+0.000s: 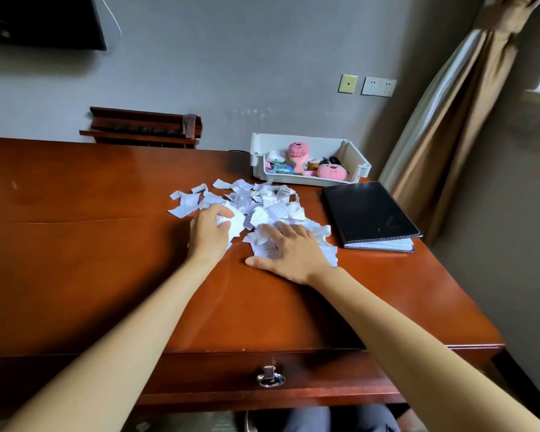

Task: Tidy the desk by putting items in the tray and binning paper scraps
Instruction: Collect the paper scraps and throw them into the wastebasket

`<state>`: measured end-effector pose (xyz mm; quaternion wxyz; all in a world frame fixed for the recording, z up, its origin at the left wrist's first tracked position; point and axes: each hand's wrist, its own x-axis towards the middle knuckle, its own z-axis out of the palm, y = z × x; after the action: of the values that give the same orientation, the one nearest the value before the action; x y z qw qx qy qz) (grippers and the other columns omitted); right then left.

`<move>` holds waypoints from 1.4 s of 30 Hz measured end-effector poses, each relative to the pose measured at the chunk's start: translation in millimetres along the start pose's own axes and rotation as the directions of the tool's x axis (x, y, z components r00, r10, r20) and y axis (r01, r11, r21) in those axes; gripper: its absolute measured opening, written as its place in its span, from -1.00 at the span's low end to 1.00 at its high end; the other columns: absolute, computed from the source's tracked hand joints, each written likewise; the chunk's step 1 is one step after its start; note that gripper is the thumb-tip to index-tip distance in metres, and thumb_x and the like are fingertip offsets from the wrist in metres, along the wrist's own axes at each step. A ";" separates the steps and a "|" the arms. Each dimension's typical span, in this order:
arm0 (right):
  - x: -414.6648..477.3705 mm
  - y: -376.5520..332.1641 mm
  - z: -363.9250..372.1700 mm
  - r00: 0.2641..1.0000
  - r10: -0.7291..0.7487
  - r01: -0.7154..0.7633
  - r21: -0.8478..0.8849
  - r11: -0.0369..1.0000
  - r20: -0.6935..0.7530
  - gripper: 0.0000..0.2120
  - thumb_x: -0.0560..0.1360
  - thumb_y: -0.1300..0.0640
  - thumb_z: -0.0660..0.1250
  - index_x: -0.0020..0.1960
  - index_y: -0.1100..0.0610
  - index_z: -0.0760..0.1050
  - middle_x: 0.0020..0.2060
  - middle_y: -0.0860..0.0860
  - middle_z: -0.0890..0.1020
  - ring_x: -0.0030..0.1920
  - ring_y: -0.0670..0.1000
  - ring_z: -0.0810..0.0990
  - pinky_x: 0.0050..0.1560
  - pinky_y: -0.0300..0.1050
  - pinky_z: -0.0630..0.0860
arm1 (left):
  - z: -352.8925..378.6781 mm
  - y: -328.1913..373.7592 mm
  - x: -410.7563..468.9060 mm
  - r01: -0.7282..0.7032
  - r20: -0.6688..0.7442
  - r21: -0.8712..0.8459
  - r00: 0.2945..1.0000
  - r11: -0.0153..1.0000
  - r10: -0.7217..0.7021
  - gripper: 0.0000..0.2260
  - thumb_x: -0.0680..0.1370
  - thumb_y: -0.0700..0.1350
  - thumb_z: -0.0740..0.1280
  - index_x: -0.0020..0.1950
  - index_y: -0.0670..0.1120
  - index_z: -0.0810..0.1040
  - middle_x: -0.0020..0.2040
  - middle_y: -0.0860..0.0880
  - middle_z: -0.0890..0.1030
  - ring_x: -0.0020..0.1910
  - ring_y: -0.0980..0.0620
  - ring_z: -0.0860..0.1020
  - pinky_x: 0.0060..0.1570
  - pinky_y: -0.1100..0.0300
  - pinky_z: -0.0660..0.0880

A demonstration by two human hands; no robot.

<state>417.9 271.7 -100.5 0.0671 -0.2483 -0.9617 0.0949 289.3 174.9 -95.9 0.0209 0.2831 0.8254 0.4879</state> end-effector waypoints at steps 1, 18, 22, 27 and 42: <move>1.8 -0.2 0.8 1.000 -0.002 0.002 -0.031 1.000 -0.016 -0.34 0.43 -0.36 0.15 0.44 -0.08 0.19 0.41 0.05 0.31 0.43 0.15 0.21 0.43 0.06 0.14 | -1.0 1.1 0.1 -0.003 -0.005 -0.007 1.000 1.000 0.003 -0.83 0.55 -0.32 0.22 0.04 -0.17 0.56 0.20 -0.13 0.56 0.25 -0.09 0.47 0.06 0.20 0.40; 20.9 4.3 -13.4 0.926 0.163 -0.121 0.143 0.982 -0.340 -0.82 0.54 0.33 0.14 0.08 0.33 0.46 0.03 0.23 0.52 0.03 0.25 0.52 -0.10 0.01 0.41 | -2.5 32.9 -2.5 -0.012 -0.009 -0.180 1.000 0.984 0.010 -0.61 0.51 -0.36 0.25 0.33 -0.19 0.37 0.25 -0.22 0.48 0.22 -0.19 0.46 0.05 -0.02 0.52; 27.6 12.2 -25.0 0.856 0.313 -0.147 0.387 0.910 -0.411 -0.84 0.55 0.28 0.16 0.03 0.32 0.48 0.00 0.25 0.57 0.01 0.26 0.54 -0.04 0.02 0.43 | 2.3 42.8 -2.8 -0.014 0.009 -0.210 1.000 0.978 0.017 -0.57 0.52 -0.34 0.27 0.38 -0.18 0.34 0.31 -0.20 0.47 0.25 -0.18 0.46 0.06 -0.03 0.55; 29.2 25.2 -28.6 0.817 0.434 -0.234 0.471 0.851 -0.380 -0.78 0.54 0.34 0.17 0.16 0.30 0.45 0.09 0.23 0.61 0.07 0.24 0.59 0.00 0.05 0.54 | 10.4 56.3 -8.1 -0.026 0.029 -0.171 0.999 0.985 0.031 -0.70 0.54 -0.29 0.26 0.28 -0.22 0.41 0.26 -0.20 0.50 0.07 -0.07 0.49 -0.28 0.29 0.40; -17.9 83.7 -78.2 0.645 0.560 -0.079 0.683 0.726 -0.520 -0.79 0.56 0.22 0.22 0.04 0.34 0.54 -0.16 0.11 0.60 -0.16 0.00 0.48 -0.18 -0.23 0.32 | 52.9 108.6 -36.4 -0.036 0.088 -0.323 0.994 0.946 0.068 -0.92 0.49 -0.30 0.25 -0.14 -0.15 0.40 -0.15 -0.08 0.45 -0.18 -0.05 0.43 -0.32 0.21 0.34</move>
<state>486.1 346.6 -43.9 0.4807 -0.4062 -0.7143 0.3061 384.7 238.6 -43.6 0.0942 0.3210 0.7252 0.6018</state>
